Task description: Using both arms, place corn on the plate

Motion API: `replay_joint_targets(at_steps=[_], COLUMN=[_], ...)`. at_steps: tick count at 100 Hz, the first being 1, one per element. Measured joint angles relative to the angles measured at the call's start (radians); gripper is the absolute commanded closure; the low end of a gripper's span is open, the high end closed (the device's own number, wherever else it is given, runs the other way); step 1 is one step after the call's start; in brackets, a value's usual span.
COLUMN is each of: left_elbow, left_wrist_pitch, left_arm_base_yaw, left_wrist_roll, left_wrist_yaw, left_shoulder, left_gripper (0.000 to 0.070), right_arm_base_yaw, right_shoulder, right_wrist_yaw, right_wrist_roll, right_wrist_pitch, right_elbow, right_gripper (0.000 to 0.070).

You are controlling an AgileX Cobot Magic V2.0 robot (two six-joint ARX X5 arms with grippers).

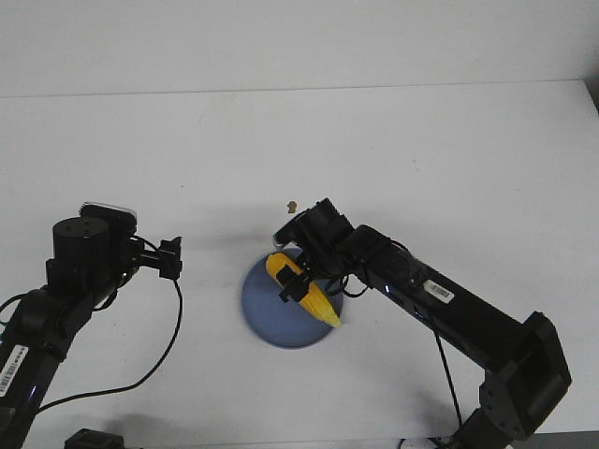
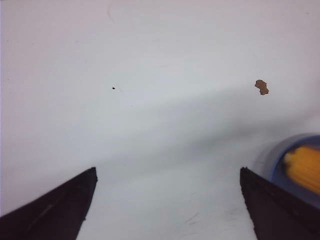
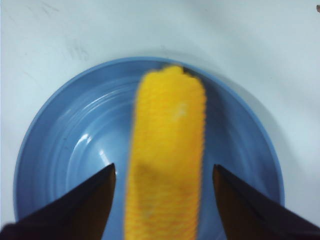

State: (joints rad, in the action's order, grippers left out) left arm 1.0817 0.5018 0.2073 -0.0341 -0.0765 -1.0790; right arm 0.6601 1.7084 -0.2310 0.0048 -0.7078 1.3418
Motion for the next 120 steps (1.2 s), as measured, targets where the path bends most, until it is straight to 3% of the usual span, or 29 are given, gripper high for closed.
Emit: replay_joint_targets(at_steps=[46, 71, 120], left_elbow=[0.0, 0.0, 0.0], left_wrist_pitch=[-0.001, -0.001, -0.005], left_arm_base_yaw=[0.0, 0.0, 0.0], left_wrist_roll=[0.0, 0.0, 0.02], left_wrist_yaw=[0.0, 0.002, 0.002], left_shoulder=[0.0, 0.0, 0.001], left_gripper=[0.0117, 0.0128, 0.0128], right_arm_base_yaw=[-0.015, -0.07, -0.412], right_shoulder=[-0.01, -0.19, -0.503], right_wrist_yaw=[0.103, 0.158, 0.184], right_wrist_roll=[0.0, -0.001, -0.041], right_wrist_pitch=[-0.005, 0.047, -0.035], right_elbow=[0.0, -0.002, -0.002], right_gripper=[0.0233, 0.0233, 0.0233])
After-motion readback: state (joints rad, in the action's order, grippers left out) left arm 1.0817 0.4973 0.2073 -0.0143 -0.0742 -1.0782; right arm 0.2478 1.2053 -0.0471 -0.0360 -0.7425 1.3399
